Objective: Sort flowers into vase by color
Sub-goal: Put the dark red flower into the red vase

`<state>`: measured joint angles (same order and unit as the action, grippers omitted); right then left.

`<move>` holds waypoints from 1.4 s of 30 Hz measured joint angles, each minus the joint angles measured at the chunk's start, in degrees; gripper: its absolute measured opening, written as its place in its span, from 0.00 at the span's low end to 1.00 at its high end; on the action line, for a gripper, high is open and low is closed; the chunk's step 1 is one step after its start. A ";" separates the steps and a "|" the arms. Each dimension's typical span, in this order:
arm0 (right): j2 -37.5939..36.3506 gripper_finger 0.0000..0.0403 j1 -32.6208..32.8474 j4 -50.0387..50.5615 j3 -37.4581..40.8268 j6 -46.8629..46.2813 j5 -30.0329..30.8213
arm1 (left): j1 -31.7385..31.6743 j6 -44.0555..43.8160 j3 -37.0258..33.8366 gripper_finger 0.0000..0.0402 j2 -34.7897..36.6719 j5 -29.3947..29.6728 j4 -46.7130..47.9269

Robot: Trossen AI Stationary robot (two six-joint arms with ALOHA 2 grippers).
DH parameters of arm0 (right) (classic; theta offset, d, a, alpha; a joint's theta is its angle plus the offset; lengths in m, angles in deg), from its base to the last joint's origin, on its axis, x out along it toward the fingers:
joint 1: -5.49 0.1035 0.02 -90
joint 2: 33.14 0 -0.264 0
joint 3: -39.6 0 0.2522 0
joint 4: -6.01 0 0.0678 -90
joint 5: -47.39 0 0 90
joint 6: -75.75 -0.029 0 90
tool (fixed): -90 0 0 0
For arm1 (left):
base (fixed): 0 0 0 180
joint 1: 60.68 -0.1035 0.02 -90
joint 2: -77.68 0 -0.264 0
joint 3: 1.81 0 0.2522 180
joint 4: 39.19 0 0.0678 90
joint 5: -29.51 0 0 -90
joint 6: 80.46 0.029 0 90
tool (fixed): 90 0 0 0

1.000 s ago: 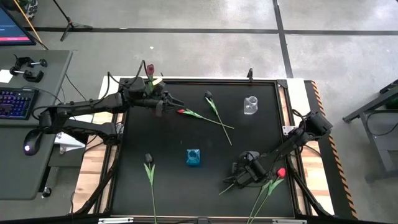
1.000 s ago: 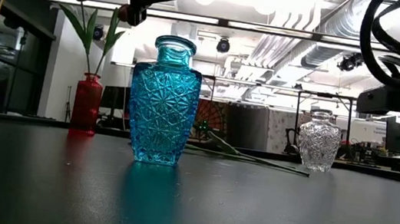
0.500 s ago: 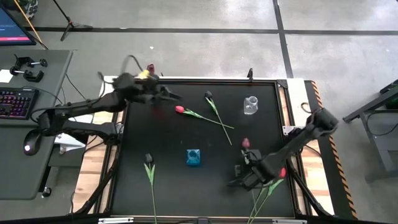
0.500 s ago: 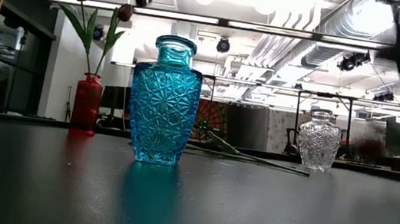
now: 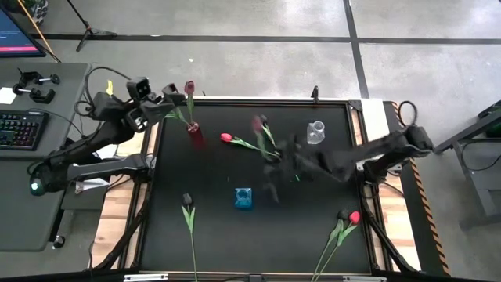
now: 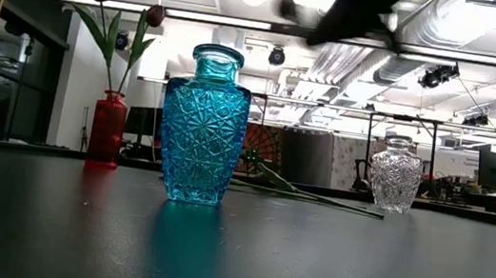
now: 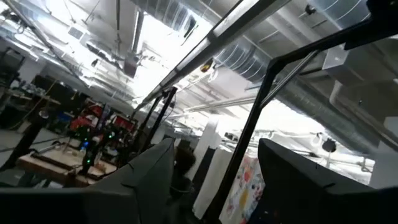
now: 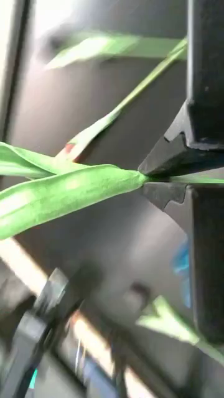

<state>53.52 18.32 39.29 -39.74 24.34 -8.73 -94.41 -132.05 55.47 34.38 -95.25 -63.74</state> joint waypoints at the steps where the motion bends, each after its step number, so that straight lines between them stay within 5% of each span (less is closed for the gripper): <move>1: 1.19 0.00 -2.49 -6.61 0.00 5.35 -2.33 | 0.00 0.45 -0.02 0.55 0.51 0.01 0.93; 9: 11.71 0.00 -16.39 -49.55 -0.02 28.69 -13.84 | 0.00 4.62 -0.02 0.55 1.47 0.03 2.09; 15: 21.01 0.00 -22.91 -70.04 -0.96 36.19 -29.15 | 0.00 7.34 -0.02 0.55 0.49 0.58 2.08; 26: 39.29 0.00 -29.27 -73.39 -26.02 36.02 -50.11 | 0.02 8.74 -0.02 0.55 -2.63 9.67 2.10; 34: 49.92 0.00 -32.40 -69.72 -42.99 33.72 -50.69 | 0.04 9.80 -0.02 0.55 -3.20 11.39 1.65; 42: 53.80 0.00 -33.63 -61.44 -51.79 38.42 -50.55 | 0.04 9.13 -0.02 0.55 -2.87 9.87 -1.74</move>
<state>107.32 -15.31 -22.15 -91.53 62.76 -59.28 -94.37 -122.92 55.45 31.51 -85.39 -65.48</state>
